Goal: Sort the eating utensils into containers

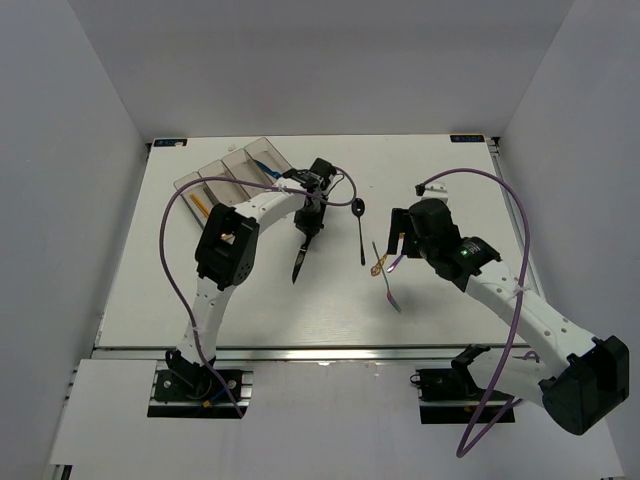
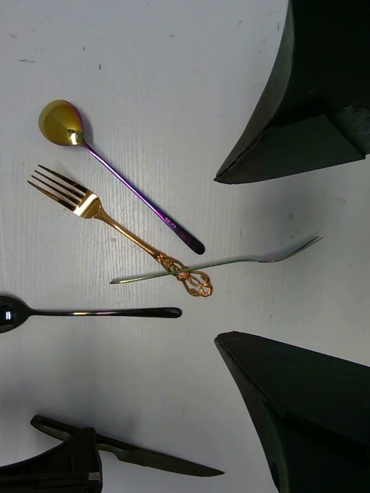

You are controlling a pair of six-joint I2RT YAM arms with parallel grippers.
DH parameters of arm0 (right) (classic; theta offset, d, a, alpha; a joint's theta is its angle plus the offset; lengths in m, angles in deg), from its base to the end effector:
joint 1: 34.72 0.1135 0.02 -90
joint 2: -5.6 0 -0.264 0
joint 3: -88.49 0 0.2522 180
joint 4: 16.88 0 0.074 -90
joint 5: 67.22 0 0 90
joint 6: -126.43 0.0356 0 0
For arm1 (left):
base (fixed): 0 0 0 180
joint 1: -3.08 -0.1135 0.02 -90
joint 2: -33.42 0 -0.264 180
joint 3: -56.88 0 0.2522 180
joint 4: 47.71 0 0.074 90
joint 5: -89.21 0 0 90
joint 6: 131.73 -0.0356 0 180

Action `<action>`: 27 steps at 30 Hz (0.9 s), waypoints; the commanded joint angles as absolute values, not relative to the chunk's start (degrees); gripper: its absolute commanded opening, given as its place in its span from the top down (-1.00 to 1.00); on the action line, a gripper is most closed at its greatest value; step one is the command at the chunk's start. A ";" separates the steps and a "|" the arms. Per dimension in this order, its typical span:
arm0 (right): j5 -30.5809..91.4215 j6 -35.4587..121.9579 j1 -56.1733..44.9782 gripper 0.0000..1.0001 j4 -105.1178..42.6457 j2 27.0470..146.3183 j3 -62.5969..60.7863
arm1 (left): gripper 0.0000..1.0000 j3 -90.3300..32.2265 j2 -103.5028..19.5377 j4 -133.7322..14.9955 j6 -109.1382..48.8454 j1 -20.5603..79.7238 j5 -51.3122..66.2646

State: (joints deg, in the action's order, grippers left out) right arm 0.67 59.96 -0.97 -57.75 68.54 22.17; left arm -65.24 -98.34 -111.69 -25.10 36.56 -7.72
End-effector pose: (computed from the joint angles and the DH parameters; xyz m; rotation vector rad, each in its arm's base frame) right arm 0.2041 0.1203 0.2984 0.0150 2.1732 0.1405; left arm 0.3988 -0.2586 0.1633 0.3905 2.8050 -0.0173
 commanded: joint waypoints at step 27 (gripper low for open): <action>0.81 58.93 -1.15 -0.63 -56.13 67.04 21.99 | 1.00 -69.55 -84.35 -109.19 -18.17 36.66 -10.80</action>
